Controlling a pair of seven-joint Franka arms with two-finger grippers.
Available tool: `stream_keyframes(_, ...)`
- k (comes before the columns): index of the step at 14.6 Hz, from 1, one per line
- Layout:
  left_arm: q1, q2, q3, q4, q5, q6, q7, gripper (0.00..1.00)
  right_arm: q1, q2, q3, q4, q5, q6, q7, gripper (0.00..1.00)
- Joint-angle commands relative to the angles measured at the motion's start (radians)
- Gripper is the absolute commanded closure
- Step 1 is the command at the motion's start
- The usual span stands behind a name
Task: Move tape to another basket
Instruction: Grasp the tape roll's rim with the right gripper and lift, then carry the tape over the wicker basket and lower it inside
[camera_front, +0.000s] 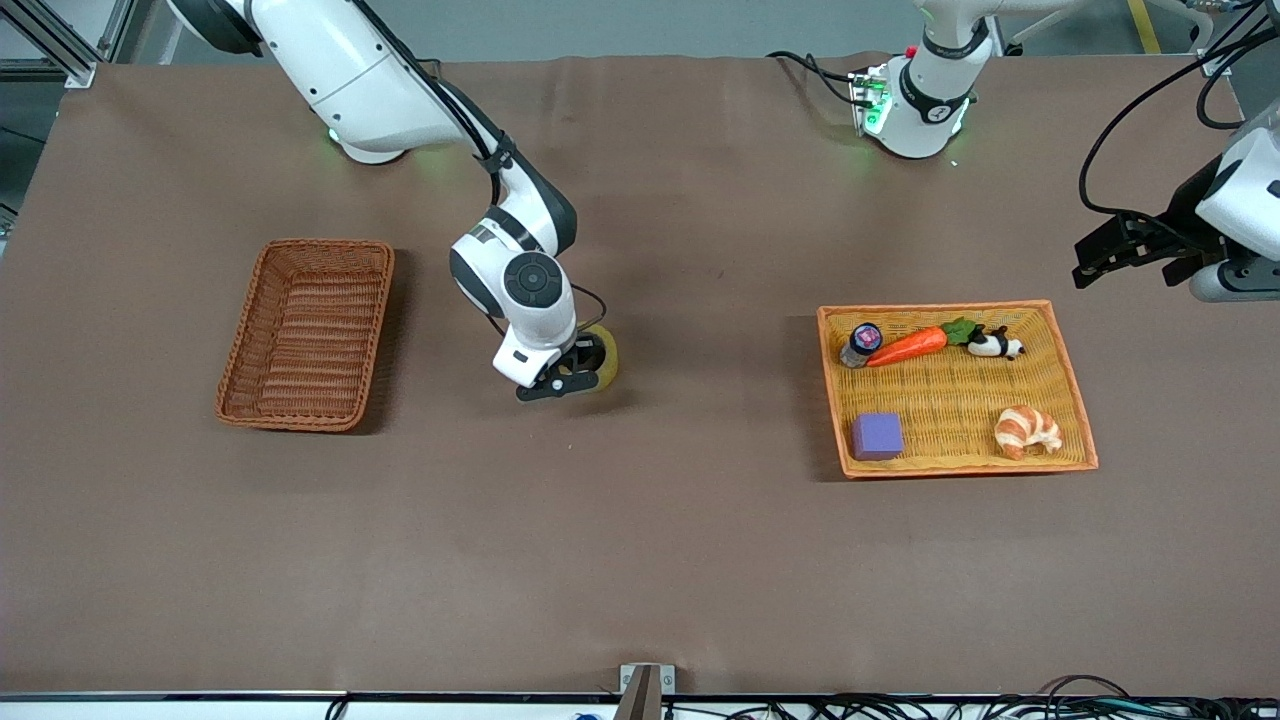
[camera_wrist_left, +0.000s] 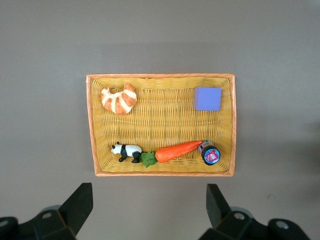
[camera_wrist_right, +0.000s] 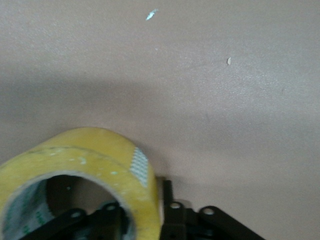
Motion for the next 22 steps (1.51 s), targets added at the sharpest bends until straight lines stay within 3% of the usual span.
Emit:
stream_keyframes(1, -0.016, -0.005, 0.011, -0.003, 0.026, 0.004, -0.006, 0.0, -0.048, -0.013, 0.021, 0.005, -0.015, -0.03, 0.016, 1.0)
stream_keyframes(3, -0.019, 0.0, 0.011, 0.009, 0.032, 0.012, -0.012, 0.0, -0.152, -0.091, 0.097, 0.021, 0.019, -0.155, 0.005, 1.0)
stream_keyframes(5, -0.021, 0.001, 0.008, 0.014, 0.032, 0.012, -0.015, 0.0, -0.24, -0.198, 0.122, 0.015, 0.079, -0.27, -0.076, 1.0)
stream_keyframes(7, -0.019, 0.001, 0.008, 0.014, 0.02, 0.01, -0.013, 0.0, -0.327, -0.315, 0.106, 0.012, 0.162, -0.4, -0.204, 1.0)
stream_keyframes(9, -0.017, 0.001, 0.009, 0.016, 0.017, 0.01, -0.004, 0.0, -0.406, -0.392, 0.075, -0.001, 0.171, -0.491, -0.33, 1.0)
stream_keyframes(11, -0.016, 0.004, 0.009, 0.014, 0.017, 0.01, 0.002, 0.0, -0.423, -0.45, -0.001, -0.064, 0.171, -0.508, -0.438, 1.0)
stream_keyframes(15, -0.016, 0.009, 0.009, 0.014, 0.017, 0.01, -0.001, 0.0, -0.412, -0.558, -0.218, -0.299, 0.171, -0.349, -0.709, 0.99)
stream_keyframes(17, -0.017, 0.011, 0.009, 0.016, 0.018, 0.012, -0.002, 0.0, -0.418, -0.573, -0.244, -0.404, 0.166, -0.242, -0.746, 0.99)
stream_keyframes(20, -0.019, 0.011, 0.009, 0.014, 0.018, 0.012, -0.013, 0.0, -0.423, -0.576, -0.342, -0.579, 0.166, 0.0, -0.872, 0.99)
stream_keyframes(22, -0.019, 0.011, 0.009, 0.016, 0.018, 0.012, -0.013, 0.0, -0.424, -0.564, -0.362, -0.675, 0.166, 0.187, -0.883, 0.98)
